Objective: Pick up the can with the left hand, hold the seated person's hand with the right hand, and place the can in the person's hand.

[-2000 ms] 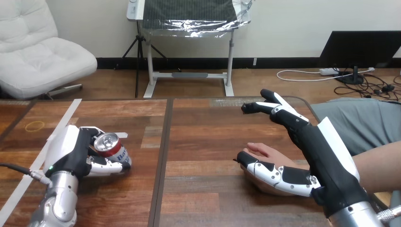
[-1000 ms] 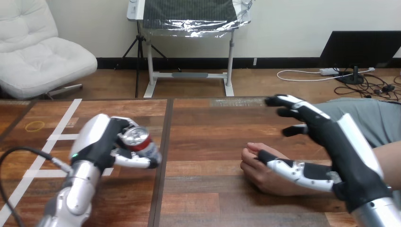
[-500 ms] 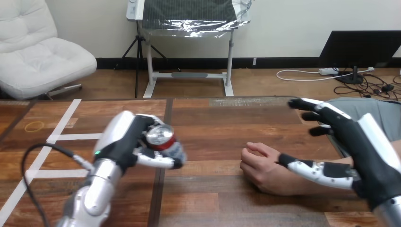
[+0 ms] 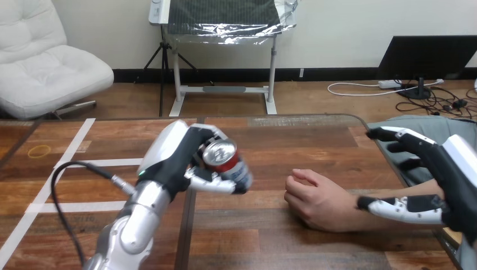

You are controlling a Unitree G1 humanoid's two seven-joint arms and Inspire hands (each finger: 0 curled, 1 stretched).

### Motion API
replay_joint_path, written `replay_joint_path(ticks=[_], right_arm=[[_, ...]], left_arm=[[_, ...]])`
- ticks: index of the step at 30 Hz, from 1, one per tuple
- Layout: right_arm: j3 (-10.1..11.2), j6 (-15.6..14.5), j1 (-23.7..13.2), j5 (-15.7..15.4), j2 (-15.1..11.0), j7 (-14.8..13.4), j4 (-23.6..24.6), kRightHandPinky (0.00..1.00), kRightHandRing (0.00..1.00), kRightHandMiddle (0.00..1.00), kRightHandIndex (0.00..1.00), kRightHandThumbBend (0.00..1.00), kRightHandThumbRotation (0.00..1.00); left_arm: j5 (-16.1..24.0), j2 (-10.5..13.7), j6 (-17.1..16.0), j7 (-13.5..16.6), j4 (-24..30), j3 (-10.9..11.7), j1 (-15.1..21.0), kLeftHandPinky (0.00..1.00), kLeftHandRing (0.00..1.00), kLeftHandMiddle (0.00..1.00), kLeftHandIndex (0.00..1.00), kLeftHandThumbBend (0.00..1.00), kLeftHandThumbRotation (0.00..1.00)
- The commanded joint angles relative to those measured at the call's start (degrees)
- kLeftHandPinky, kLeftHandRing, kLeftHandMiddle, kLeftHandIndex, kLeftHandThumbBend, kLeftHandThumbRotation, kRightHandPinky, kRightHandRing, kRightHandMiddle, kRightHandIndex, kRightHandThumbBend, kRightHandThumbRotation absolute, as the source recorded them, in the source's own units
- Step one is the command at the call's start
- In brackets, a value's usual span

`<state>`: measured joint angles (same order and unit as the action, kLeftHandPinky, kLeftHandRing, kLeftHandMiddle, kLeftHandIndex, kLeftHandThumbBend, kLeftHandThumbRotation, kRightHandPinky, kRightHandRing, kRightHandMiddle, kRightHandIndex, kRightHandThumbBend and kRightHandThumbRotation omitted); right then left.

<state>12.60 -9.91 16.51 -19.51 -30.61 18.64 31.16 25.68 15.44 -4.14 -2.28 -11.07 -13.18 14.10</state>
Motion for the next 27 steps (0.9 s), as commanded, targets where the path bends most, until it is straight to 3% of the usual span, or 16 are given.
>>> replay_joint_path(ticks=[1, 14, 27], right_arm=[[1.83, -0.44, -5.08, -1.97, -4.81, 2.06, 3.09, 0.71, 0.84, 0.86, 0.82, 0.8, 0.0], [1.16, -2.61, -7.89, -7.52, -13.33, 9.27, 0.54, 0.71, 0.85, 0.86, 0.81, 0.87, 0.0], [-3.32, -3.62, -13.06, -13.15, -19.76, 17.28, -2.86, 0.78, 0.87, 0.87, 0.8, 0.89, 0.0]], left_arm=[[0.38, -0.86, 0.22, -0.15, 5.66, 0.1, 4.37, 0.34, 0.39, 0.45, 0.48, 0.65, 0.0], [1.13, -1.8, 1.0, -1.59, 7.69, -0.31, 3.93, 0.34, 0.39, 0.44, 0.48, 0.64, 0.0], [1.37, -2.1, 0.41, -1.92, 7.64, -0.43, 3.76, 0.34, 0.39, 0.44, 0.48, 0.64, 0.0]])
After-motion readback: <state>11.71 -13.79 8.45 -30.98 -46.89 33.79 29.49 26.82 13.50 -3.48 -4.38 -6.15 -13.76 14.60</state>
